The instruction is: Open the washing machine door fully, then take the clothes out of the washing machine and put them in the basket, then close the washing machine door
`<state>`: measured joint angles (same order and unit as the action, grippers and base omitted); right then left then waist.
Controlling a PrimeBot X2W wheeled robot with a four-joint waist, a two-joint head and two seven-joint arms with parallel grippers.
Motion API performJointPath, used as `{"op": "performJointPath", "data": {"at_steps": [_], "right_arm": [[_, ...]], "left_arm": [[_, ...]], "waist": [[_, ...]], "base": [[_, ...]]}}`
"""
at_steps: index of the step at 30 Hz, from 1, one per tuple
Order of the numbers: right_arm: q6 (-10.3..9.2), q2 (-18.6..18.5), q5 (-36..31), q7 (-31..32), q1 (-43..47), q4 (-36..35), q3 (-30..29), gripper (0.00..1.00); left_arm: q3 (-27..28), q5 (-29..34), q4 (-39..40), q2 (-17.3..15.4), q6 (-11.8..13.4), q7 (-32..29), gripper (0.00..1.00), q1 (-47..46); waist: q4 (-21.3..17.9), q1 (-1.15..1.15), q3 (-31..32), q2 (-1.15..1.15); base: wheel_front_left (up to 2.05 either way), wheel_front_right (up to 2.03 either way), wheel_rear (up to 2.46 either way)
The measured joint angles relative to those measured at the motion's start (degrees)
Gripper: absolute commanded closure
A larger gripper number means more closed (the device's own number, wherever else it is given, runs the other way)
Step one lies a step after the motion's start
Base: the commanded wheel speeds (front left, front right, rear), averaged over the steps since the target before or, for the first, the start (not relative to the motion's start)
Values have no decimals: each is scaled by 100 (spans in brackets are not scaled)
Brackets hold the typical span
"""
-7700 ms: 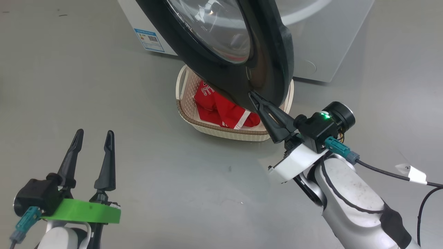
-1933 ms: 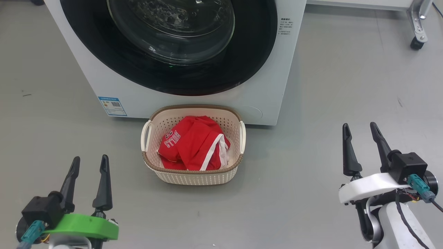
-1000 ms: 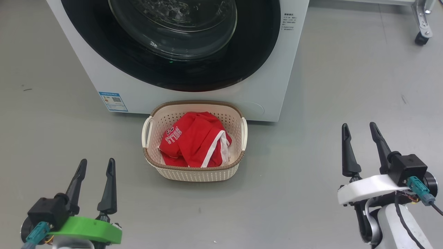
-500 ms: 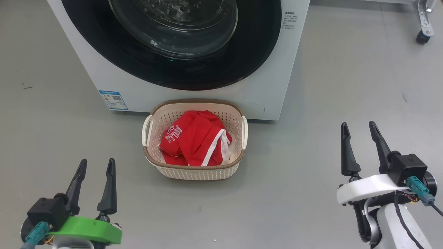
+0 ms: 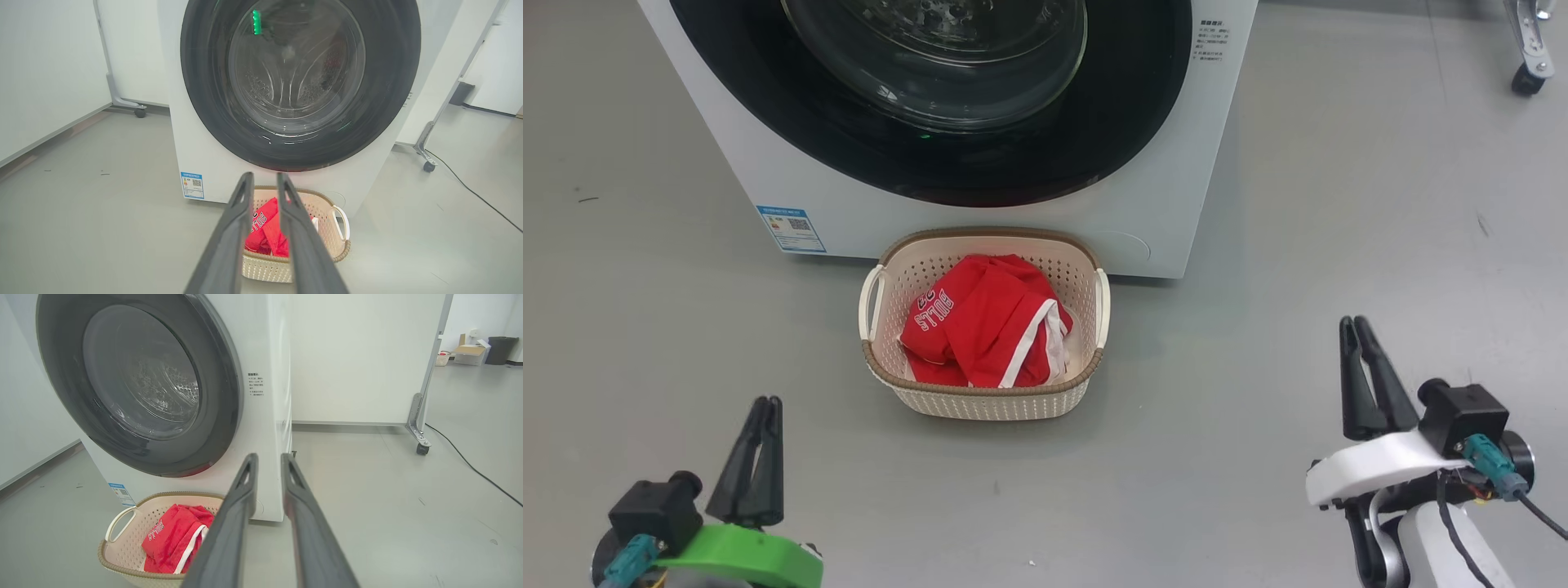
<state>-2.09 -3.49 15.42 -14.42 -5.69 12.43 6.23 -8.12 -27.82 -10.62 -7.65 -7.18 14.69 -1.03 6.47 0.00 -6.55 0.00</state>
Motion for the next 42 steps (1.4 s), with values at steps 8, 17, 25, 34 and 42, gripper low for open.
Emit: {"op": "performJointPath", "data": {"at_steps": [8,17,25,34,42], "right_arm": [[26,46,212,31,183,204,-13,100],[102,59,990,222,182,235,-149,100],[160,70,1641,407,182,244,-247,100],[255,79,2290,609,181,258,-388,100],[322,89,2891,770,181,275,-497,100]], "left_arm": [[-76,-227,-152,126,0,-37,100,110],[23,-879,-149,144,0,-163,100,111],[86,-1400,-148,166,0,-315,100,110],[199,-2022,-152,168,1,-508,100,109],[261,-2521,-164,169,1,-662,100,106]], "waist": [[-12,0,11,0],[-86,0,85,0],[-141,0,138,0],[-201,0,194,0],[-253,0,245,0]], "base": [[0,0,0],[0,0,0],[0,0,0],[0,0,0],[0,0,0]]}}
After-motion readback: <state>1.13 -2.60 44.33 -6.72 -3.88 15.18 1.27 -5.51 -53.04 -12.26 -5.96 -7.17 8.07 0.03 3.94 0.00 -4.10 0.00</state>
